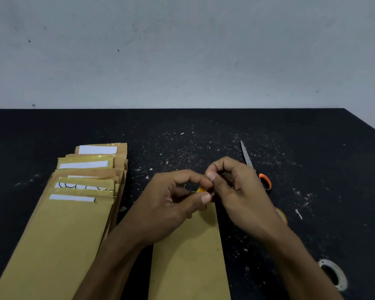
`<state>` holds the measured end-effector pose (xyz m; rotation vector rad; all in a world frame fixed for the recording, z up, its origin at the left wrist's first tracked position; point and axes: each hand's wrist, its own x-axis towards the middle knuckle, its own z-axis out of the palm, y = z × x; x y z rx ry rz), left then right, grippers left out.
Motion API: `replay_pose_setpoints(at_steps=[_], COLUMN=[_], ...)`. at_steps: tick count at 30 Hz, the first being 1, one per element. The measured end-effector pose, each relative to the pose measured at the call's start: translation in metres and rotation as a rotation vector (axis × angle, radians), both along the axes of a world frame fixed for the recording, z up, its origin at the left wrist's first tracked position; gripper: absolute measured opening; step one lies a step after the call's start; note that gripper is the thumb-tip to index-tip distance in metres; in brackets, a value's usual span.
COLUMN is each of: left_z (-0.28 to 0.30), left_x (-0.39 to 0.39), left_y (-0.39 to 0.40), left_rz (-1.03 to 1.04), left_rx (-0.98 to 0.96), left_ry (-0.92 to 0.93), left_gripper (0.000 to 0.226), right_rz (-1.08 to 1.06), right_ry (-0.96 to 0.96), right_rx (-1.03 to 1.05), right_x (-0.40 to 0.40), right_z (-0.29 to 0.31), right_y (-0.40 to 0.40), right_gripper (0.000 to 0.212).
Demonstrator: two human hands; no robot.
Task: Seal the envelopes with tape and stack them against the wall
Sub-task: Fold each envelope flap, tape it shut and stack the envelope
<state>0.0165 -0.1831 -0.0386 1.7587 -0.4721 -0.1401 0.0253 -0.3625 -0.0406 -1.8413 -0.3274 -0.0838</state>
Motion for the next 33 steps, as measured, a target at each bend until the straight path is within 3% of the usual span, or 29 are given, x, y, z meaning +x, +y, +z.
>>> replay_pose_setpoints(at_steps=[6,9,12,17,23,28,31,33], left_z=[-0.002,0.0,0.0,0.002,0.0,0.003,0.007,0.009], left_x=[0.002,0.002,0.005,0.002,0.004,0.01,0.009,0.008], left_y=[0.003,0.002,0.0,-0.011,-0.009,0.002,0.007,0.008], left_rz=[0.042,0.15,0.263,0.26,0.31,0.394,0.397,0.413], left_rx=[-0.078,-0.171,-0.381,-0.612,-0.621,-0.647,-0.585,-0.529], left_ry=[0.02,0.036,0.096,0.204,0.162,0.072,-0.009,-0.069], left_gripper=[0.025,0.03,0.031,0.031,0.037,0.038,0.048,0.062], right_rz=[-0.028,-0.026,0.014,0.099,0.076,-0.062,-0.063,-0.013], right_ry=[0.01,0.007,-0.087,-0.155,-0.173,-0.114,-0.092,-0.058], right_rx=[0.125,0.196,0.079,-0.06,-0.039,-0.054,-0.035,-0.007], right_x=[0.0,0.0,-0.002,-0.004,-0.006,-0.008,-0.008,-0.01], right_z=[0.001,0.004,0.005,-0.002,-0.004,-0.006,-0.006,-0.004], right_y=[0.002,0.0,0.002,0.011,0.018,0.026,0.029,0.029], right_gripper=[0.012,0.022,0.013,0.021,0.014,0.035,0.039,0.03])
